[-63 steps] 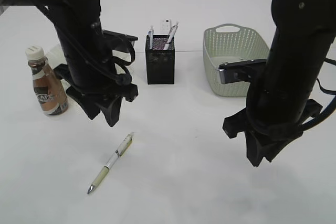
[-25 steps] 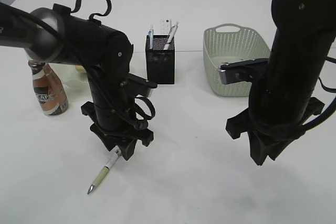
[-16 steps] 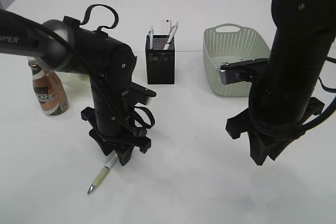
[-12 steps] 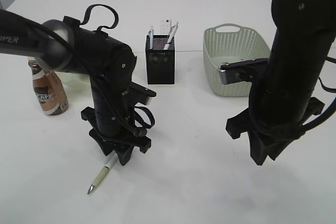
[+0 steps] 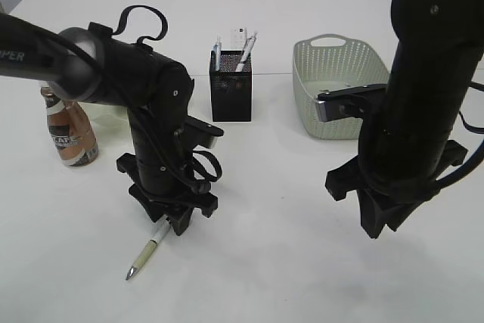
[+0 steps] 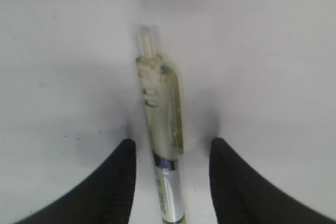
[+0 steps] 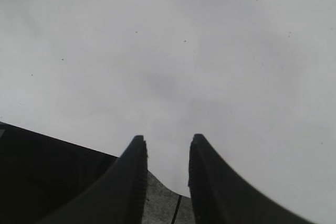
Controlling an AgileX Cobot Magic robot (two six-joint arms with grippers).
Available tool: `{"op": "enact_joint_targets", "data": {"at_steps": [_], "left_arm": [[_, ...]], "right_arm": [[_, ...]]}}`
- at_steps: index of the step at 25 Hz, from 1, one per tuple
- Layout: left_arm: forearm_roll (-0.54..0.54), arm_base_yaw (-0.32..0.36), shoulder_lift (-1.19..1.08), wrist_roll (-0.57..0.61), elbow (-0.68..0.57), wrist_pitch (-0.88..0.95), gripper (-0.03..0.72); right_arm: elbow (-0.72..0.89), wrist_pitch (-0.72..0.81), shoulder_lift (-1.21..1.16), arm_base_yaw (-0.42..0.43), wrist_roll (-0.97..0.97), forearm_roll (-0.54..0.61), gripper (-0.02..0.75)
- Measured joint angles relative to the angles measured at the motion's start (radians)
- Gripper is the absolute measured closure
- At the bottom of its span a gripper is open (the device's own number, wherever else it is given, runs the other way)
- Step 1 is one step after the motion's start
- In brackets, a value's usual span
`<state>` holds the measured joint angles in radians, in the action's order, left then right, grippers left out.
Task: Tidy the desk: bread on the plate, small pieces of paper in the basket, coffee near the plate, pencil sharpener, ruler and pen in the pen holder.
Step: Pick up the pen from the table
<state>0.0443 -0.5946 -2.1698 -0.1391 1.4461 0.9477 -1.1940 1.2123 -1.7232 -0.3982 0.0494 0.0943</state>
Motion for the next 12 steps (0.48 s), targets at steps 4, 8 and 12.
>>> {"op": "enact_joint_targets", "data": {"at_steps": [4,8,12], "left_arm": [[-0.005,0.014,0.0,-0.002,0.0,-0.002,0.356],[-0.017,0.015,0.0,-0.002,0.0,-0.008,0.356],[-0.051,0.015,0.0,0.016,0.0,-0.01,0.356]], "right_arm": [[0.0,0.0,0.0,0.0,0.0,0.0,0.5],[0.0,0.0,0.0,0.0,0.0,0.0,0.5],[0.0,0.0,0.0,0.0,0.0,0.0,0.5]]}}
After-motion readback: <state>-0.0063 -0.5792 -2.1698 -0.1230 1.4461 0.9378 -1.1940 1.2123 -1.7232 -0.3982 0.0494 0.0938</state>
